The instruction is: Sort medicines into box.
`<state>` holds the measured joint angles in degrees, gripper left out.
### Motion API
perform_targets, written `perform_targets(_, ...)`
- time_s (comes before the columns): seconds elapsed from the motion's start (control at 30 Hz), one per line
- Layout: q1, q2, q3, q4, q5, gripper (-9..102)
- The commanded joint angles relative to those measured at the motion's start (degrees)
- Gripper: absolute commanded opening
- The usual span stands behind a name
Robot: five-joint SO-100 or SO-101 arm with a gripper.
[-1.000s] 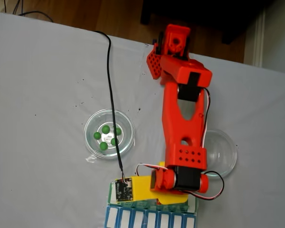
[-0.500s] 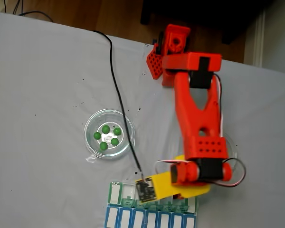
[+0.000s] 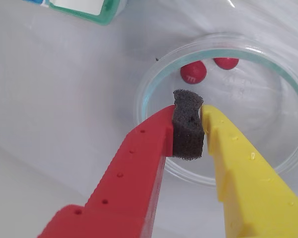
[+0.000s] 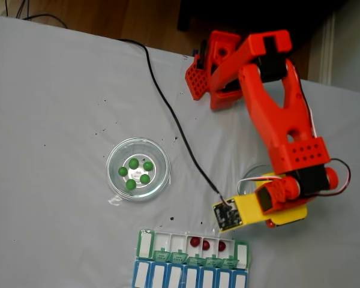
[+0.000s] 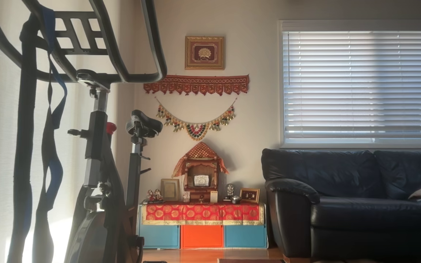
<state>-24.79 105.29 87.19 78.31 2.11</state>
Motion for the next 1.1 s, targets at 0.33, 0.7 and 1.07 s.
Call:
perform_targets(0.33, -2.99, 11.87, 11.87, -7.12, 9.05, 1)
perform_targets(0.7, -3.78, 13.89, 22.41, -17.05, 9.84, 5)
perform_targets(1.07, -3.96, 12.04, 23.91, -20.3, 10.46, 14)
